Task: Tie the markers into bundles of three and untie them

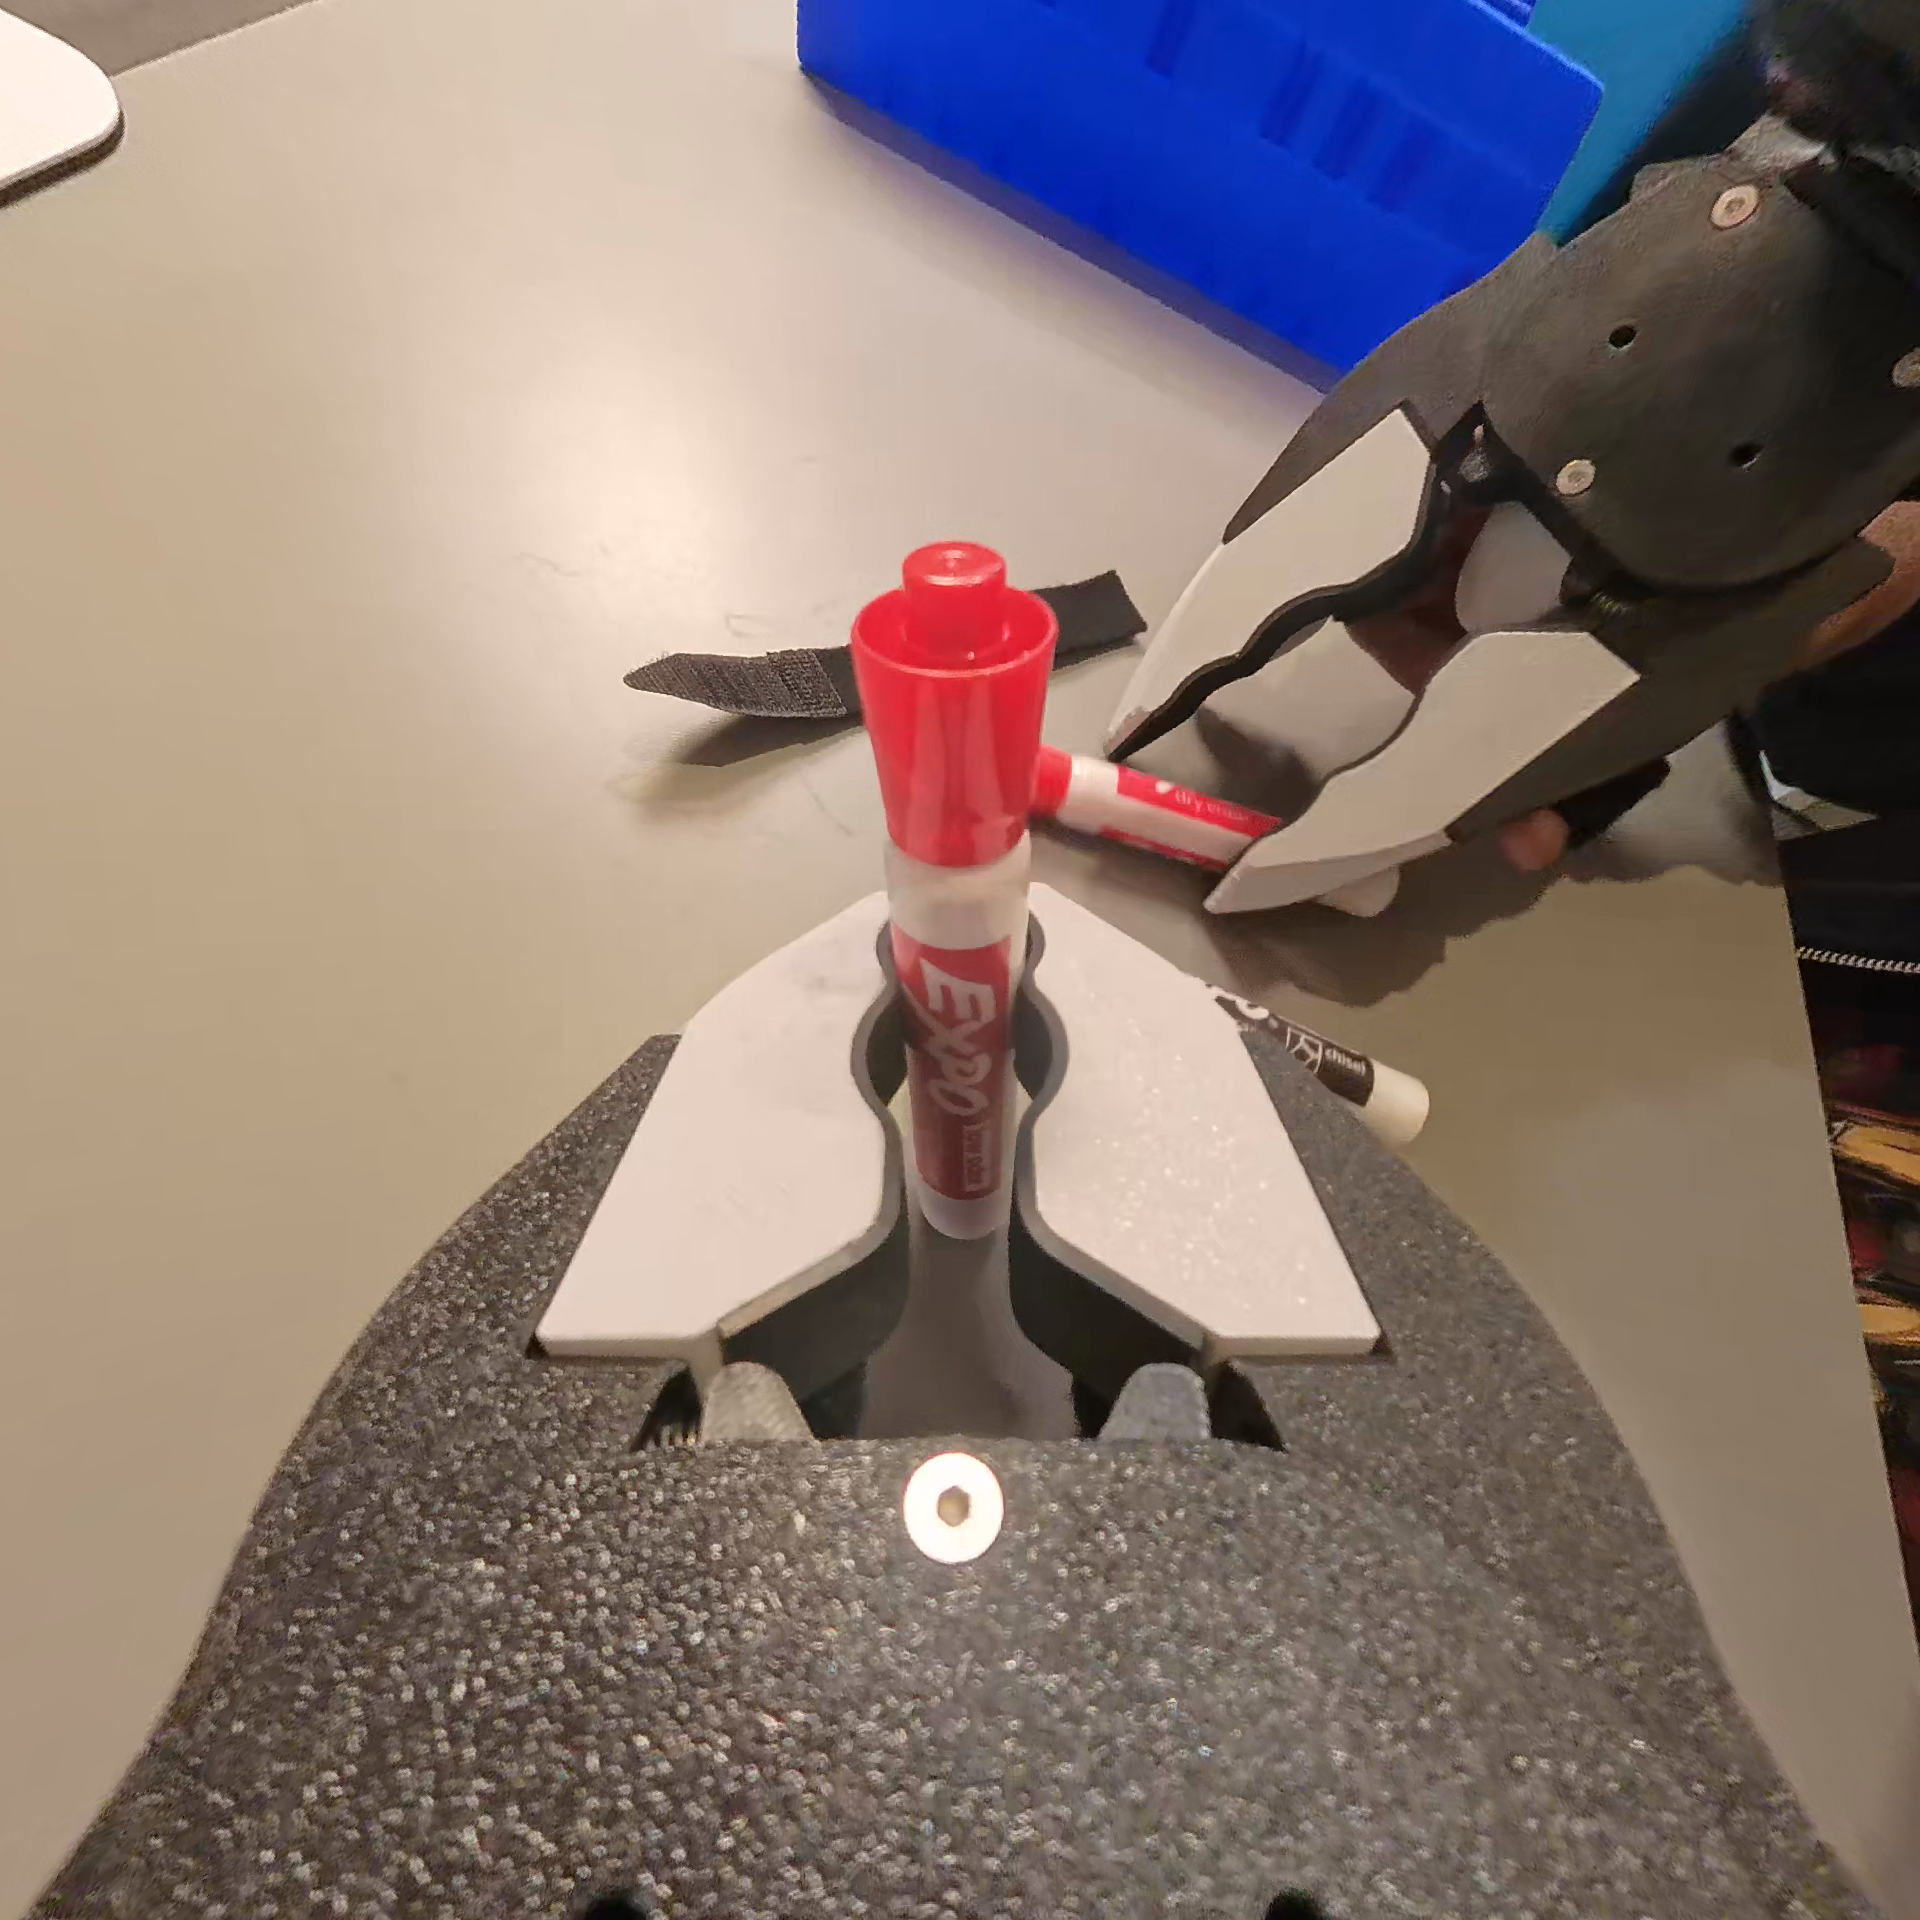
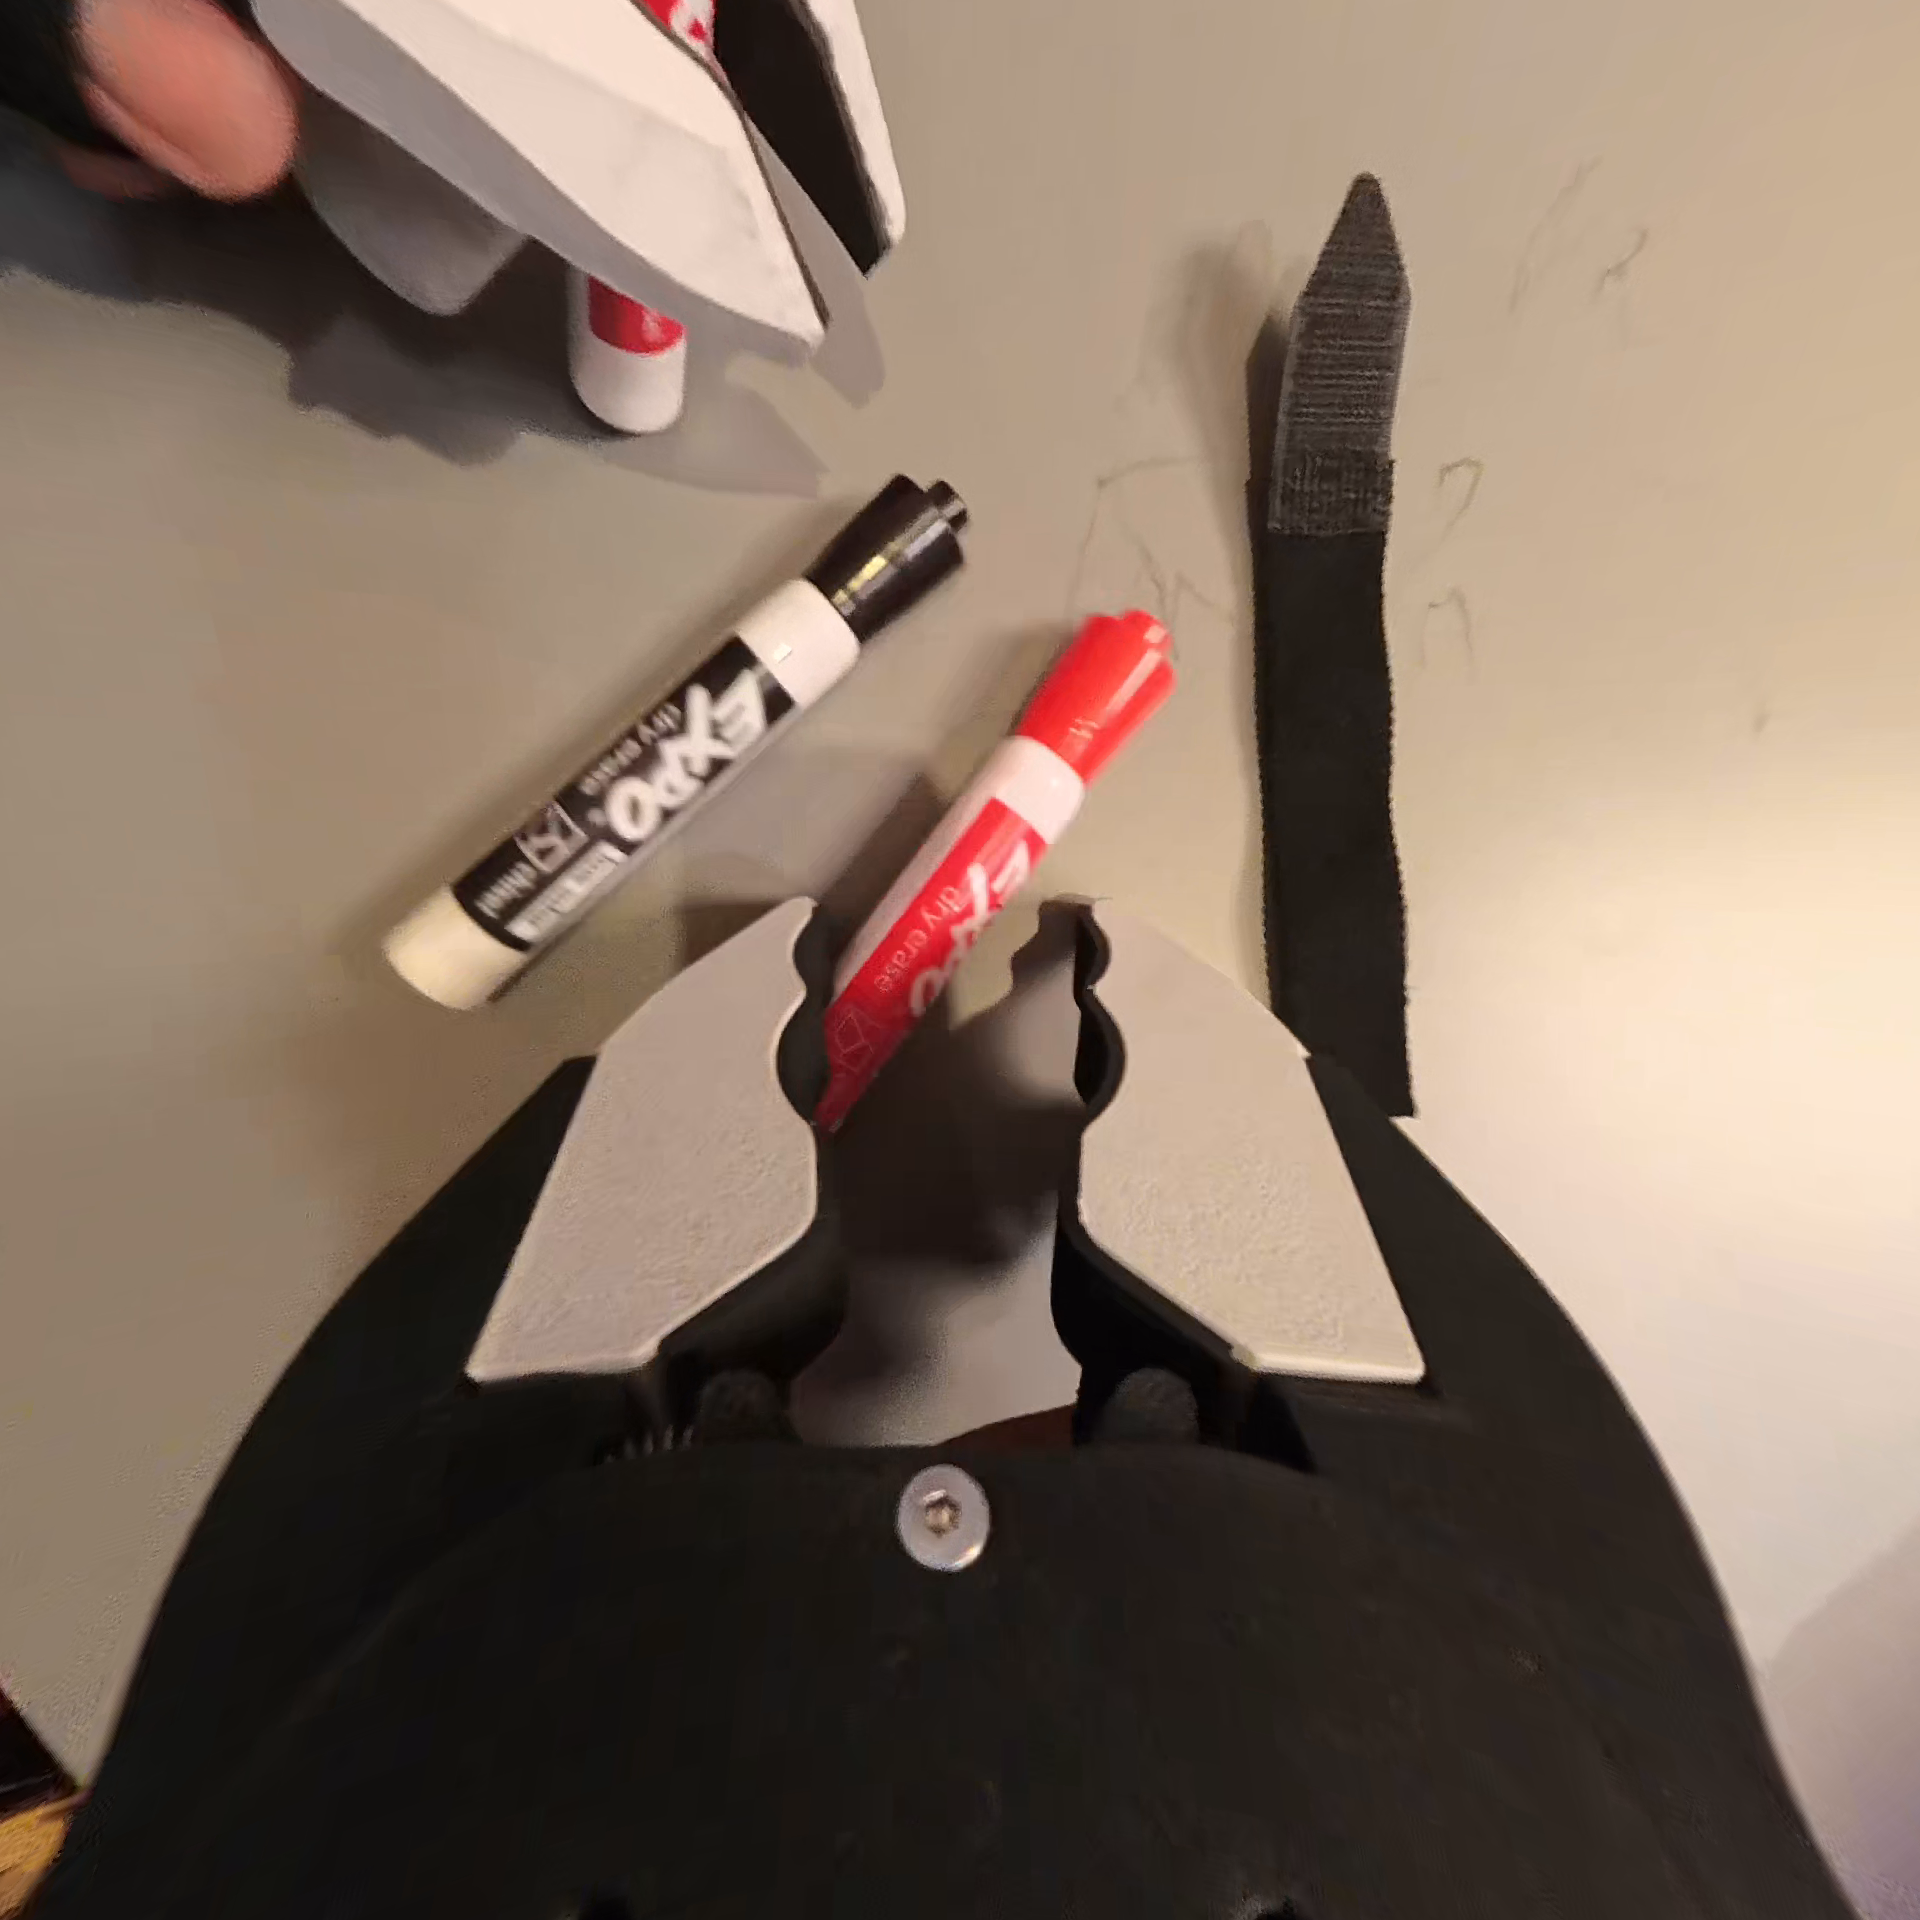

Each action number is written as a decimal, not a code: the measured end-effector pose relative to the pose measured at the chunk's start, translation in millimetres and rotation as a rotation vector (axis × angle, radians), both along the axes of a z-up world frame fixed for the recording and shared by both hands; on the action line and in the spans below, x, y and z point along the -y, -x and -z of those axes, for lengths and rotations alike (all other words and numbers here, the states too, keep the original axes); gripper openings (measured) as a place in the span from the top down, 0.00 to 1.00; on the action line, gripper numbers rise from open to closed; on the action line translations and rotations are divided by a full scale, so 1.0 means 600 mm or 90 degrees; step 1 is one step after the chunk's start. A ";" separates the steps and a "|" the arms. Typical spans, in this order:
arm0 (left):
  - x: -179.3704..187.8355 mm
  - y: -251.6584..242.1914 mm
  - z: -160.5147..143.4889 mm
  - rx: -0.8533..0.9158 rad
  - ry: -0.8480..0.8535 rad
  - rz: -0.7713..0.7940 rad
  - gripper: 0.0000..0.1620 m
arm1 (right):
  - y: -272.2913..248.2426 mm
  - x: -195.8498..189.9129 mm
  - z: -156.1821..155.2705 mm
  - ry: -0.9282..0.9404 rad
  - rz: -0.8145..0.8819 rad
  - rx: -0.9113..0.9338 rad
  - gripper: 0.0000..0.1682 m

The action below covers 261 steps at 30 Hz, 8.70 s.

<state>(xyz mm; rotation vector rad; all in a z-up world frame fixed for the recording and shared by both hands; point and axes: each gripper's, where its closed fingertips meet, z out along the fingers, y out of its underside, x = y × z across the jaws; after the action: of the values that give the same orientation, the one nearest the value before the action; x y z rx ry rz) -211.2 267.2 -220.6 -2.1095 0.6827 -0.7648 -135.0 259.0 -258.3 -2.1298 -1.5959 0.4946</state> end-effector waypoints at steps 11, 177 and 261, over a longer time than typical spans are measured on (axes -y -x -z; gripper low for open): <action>-0.003 0.003 0.000 0.028 0.024 -0.017 0.90 | -0.016 -0.039 -0.019 -0.016 0.034 -0.009 0.87; 0.069 0.061 0.001 -0.099 -0.092 0.175 0.89 | 0.160 0.035 -0.050 0.026 -0.321 -0.252 0.89; 0.036 -0.005 0.020 -0.104 -0.072 0.171 0.87 | 0.130 0.041 -0.057 0.047 -0.357 -0.267 0.81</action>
<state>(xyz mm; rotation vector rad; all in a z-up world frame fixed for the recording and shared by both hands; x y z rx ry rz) -208.3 245.6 -232.8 -2.0152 1.0888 -0.6833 -213.0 234.7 -224.3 -1.4590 -1.9148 1.1071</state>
